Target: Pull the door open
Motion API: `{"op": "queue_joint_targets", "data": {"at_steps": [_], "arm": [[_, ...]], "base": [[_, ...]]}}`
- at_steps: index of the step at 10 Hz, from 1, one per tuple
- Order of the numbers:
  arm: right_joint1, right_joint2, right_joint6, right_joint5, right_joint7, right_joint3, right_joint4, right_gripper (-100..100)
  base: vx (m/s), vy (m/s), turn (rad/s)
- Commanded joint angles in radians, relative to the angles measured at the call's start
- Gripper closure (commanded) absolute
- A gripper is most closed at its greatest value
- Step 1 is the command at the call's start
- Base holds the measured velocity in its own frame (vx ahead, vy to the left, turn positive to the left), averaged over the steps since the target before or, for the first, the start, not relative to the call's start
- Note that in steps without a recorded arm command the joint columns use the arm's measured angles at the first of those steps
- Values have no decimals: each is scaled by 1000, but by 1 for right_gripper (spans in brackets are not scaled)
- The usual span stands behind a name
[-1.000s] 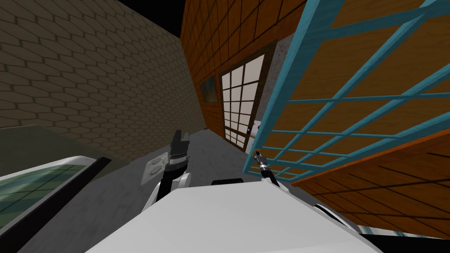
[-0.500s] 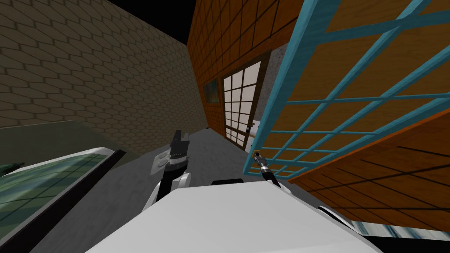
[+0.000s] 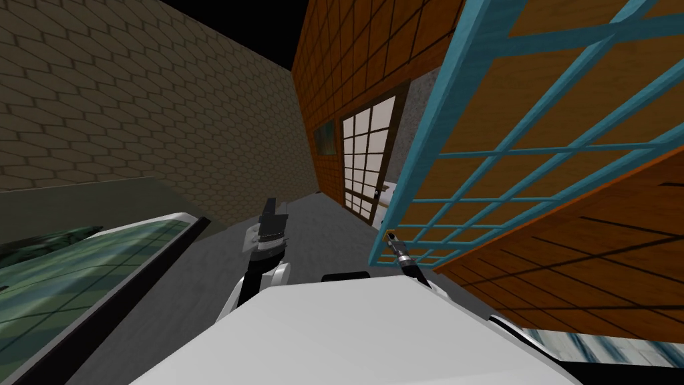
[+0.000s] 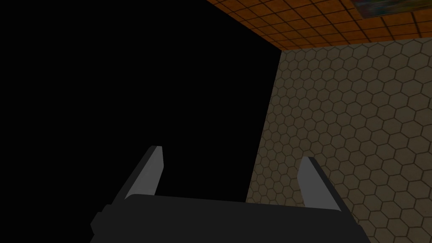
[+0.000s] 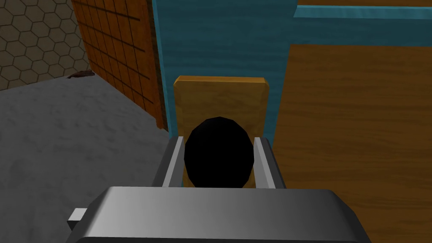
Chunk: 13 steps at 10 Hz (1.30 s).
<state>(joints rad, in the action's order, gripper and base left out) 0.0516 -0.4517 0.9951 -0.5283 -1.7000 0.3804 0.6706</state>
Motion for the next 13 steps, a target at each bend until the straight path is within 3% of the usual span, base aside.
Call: {"op": "queue_joint_targets", "data": {"at_steps": [1,3,4,5,6,8,13], "arm": [[19,-18,11,8,-17,19,22,100],[29,-36,30,19,-39,41,26,100],[32,-31,16,16,-28,35,35,100],[57,-47,48,34,-42,62,43,100],[64,-52,58,40,-46,69,46,100],[97,-76,108,65,-64,104,58,100],[105,-83,121,72,-69,113,61,100]], "base": [[-201,-56,79],[-201,-53,73],[-98,-15,11],[-10,17,-69],[6,25,-80],[9,16,-79],[-5,-4,-9]]}}
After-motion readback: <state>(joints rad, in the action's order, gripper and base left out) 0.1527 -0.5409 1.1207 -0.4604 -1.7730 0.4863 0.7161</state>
